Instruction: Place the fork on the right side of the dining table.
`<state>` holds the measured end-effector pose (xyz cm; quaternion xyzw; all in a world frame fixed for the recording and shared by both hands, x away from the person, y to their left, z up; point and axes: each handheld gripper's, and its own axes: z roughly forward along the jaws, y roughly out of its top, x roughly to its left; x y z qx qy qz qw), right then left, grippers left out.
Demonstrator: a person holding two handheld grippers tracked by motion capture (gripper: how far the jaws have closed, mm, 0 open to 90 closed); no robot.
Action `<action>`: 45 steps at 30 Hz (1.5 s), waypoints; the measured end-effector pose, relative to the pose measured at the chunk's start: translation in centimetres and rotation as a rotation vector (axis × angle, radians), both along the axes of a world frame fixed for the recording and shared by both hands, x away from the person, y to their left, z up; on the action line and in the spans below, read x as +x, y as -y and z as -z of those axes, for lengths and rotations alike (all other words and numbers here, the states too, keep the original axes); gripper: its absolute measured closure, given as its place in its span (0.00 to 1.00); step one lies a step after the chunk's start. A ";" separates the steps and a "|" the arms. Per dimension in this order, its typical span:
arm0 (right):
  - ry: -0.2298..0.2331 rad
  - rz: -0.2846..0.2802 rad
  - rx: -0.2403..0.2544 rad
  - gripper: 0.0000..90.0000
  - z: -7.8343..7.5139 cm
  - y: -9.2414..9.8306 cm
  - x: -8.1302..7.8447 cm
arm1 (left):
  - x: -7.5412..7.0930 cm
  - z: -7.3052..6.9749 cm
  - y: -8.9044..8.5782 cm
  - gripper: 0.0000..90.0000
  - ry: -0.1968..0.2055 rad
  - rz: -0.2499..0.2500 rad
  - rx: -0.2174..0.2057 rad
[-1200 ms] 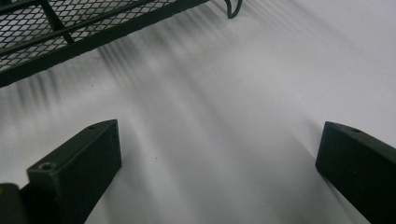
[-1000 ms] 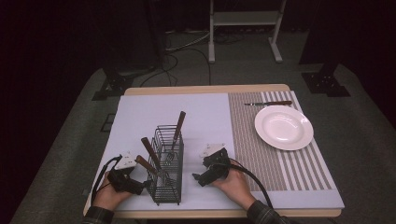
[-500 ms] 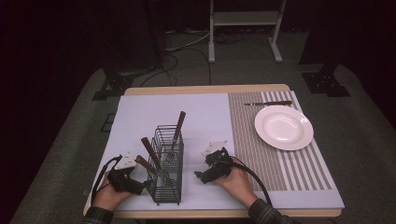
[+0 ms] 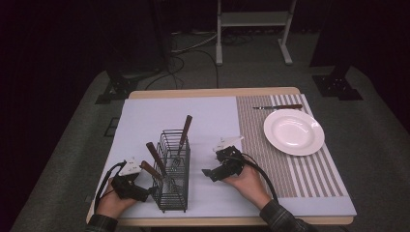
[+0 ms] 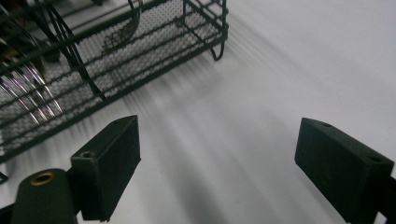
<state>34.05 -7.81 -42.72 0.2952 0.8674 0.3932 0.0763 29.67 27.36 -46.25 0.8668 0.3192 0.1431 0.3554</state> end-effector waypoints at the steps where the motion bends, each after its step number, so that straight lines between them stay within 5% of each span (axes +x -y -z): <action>1: 0.002 -0.002 0.010 0.15 -0.3 0.0 0.1 | 0.0 0.0 0.0 0.00 0.000 0.000 0.000; 18: 0.051 0.010 0.100 0.15 -4.2 0.4 1.2 | 0.0 0.0 0.0 0.00 0.001 0.000 0.000; 45: 0.076 0.011 0.229 0.18 -8.0 -0.9 3.3 | 0.0 0.0 0.0 0.00 0.002 0.000 -0.001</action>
